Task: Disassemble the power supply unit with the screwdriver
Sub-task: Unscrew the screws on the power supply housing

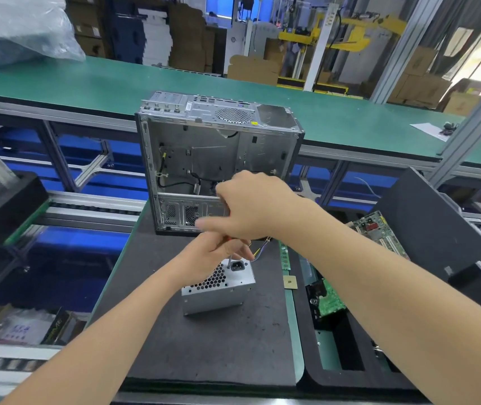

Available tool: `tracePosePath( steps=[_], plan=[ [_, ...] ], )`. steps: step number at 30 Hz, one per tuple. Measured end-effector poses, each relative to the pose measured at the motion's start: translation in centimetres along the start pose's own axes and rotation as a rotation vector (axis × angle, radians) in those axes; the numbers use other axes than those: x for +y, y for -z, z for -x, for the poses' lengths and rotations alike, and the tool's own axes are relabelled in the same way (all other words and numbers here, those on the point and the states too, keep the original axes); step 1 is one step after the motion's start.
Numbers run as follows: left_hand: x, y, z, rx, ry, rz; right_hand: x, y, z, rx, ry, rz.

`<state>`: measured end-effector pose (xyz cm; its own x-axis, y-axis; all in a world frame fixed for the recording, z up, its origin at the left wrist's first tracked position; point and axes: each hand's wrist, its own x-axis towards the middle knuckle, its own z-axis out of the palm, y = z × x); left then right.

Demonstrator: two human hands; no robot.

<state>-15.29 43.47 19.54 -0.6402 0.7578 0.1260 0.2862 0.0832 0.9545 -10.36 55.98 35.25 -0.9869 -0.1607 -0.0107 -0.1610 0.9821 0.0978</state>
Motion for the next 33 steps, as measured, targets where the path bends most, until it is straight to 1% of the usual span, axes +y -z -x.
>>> tracePosePath(
  steps=[1,3,4,5,8,13,16,18,23,26,29,30,31,33],
  plan=[
    [-0.2,0.0,0.0,0.009,-0.003,0.011,-0.3,-0.2,-0.1,0.030,-0.098,-0.002],
    [-0.3,-0.1,-0.1,0.005,-0.012,0.012,-0.7,-0.7,-0.4,-0.007,-0.257,-0.076],
    [-0.4,-0.1,-0.2,-0.001,-0.015,0.016,-0.7,-0.9,-0.6,-0.046,-0.293,-0.120],
    [-0.4,-0.2,-0.2,-0.007,-0.016,0.026,-0.7,-0.9,-0.7,-0.075,-0.290,-0.149],
    [-0.5,-0.3,-0.3,-0.025,-0.009,0.051,-0.1,-0.3,-0.8,-0.118,-0.153,-0.151],
    [-0.5,0.1,-0.1,-0.005,-0.043,0.055,0.9,0.6,-0.9,-0.174,0.121,-0.044],
    [-0.5,0.5,0.0,-0.013,-0.044,0.053,0.9,0.9,-0.6,-0.227,0.245,-0.049],
    [-0.5,0.5,0.0,-0.020,-0.039,0.029,0.7,0.7,-0.5,-0.243,0.264,-0.051],
    [-0.6,0.3,0.1,-0.001,-0.022,0.017,0.6,0.4,-0.5,-0.206,0.264,-0.042],
    [-0.3,0.2,0.0,0.004,-0.023,-0.001,0.5,0.5,-0.5,-0.151,0.198,-0.071],
    [-0.4,0.2,0.0,0.014,-0.010,0.019,0.0,0.0,-0.5,0.033,0.029,0.038],
    [-0.5,0.2,0.0,0.019,-0.004,0.032,-0.2,-0.2,-0.6,0.067,-0.045,0.080],
    [-0.5,0.1,-0.1,0.021,-0.002,0.037,-0.4,-0.4,-0.7,0.061,-0.115,0.091],
    [-0.5,0.1,-0.1,0.012,-0.006,0.035,-0.6,-1.0,-1.1,-0.007,-0.206,0.010]
  ],
)
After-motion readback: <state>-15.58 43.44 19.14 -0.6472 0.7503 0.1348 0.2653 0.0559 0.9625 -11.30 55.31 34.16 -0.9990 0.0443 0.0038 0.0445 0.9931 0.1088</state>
